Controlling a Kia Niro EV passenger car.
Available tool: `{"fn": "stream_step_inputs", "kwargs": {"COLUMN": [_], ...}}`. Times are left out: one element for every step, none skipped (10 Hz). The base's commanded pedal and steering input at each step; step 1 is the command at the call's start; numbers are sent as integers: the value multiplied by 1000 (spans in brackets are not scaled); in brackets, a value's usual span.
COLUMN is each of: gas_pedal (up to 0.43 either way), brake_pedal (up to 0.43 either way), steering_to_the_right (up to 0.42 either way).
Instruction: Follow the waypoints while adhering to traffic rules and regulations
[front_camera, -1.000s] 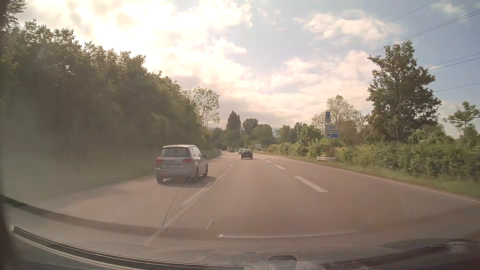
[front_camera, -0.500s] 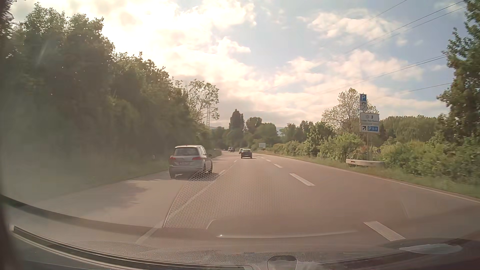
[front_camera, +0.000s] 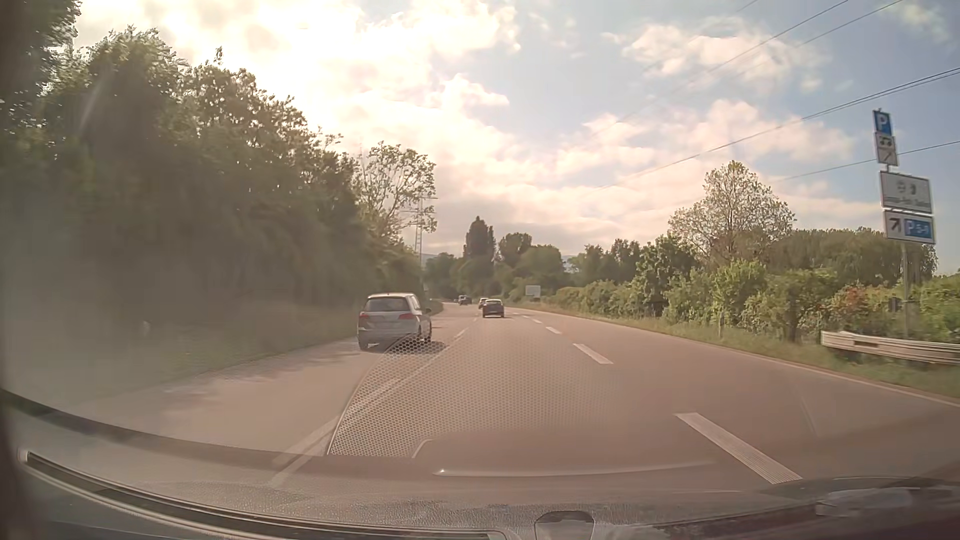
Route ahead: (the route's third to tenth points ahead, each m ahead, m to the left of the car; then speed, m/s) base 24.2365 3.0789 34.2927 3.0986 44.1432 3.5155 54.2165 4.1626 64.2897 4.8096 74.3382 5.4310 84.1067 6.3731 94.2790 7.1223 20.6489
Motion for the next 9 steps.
{"fn": "stream_step_inputs", "kwargs": {"gas_pedal": [150, 150, 150, 150, 150, 150, 150, 150, 150], "brake_pedal": [0, 0, 0, 0, 0, 0, 0, 0, 0], "steering_to_the_right": [-6, -7, -6, -7, -6, -6, -7, -6, -7]}}
